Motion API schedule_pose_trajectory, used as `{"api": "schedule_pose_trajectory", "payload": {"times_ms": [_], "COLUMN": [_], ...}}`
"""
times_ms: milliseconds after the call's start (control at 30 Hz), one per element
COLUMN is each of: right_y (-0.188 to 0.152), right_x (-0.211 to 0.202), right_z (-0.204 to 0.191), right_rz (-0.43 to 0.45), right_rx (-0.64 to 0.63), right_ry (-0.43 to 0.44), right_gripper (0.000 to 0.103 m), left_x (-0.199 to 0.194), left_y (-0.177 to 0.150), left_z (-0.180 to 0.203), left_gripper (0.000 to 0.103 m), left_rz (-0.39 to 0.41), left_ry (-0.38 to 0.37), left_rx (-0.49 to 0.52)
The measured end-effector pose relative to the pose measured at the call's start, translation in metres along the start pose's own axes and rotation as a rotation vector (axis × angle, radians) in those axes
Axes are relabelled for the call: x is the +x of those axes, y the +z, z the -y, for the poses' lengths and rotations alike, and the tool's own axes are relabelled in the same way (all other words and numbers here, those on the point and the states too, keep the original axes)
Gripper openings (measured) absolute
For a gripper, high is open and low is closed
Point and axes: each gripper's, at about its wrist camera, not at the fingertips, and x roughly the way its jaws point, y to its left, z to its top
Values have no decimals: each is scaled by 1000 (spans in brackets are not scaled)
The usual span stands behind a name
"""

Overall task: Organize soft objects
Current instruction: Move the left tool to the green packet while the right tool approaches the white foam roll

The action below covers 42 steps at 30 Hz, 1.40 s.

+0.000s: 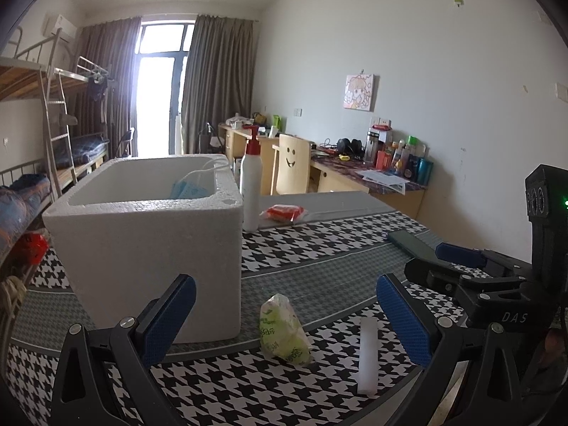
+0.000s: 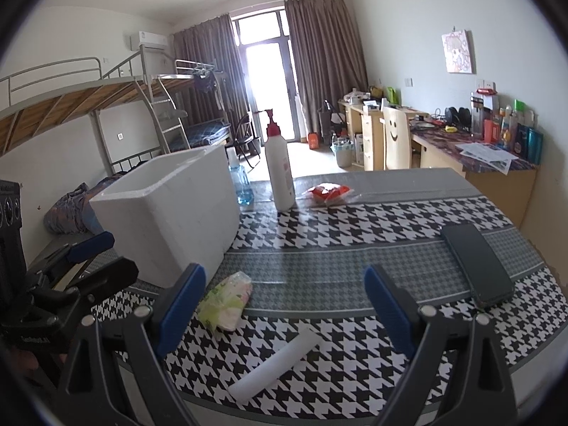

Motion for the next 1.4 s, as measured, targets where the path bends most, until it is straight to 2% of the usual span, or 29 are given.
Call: {"api": "schedule_pose_trajectory", "payload": {"times_ms": [900,1400], "right_y": [-17,-31], "right_x": [5,19], "right_z": [12,16], "right_rz": [-70,-137], "right_rx": [23,44], "right_ry": [-31,-30], "right_gripper": [93,93], "left_x": [32,55], "left_y": [-19,-30], "left_z": [1,0], "left_gripper": [102,102], "left_rz": [-110,-185], "left_ry": [-26,1], "left_rx": [-23,-40]}}
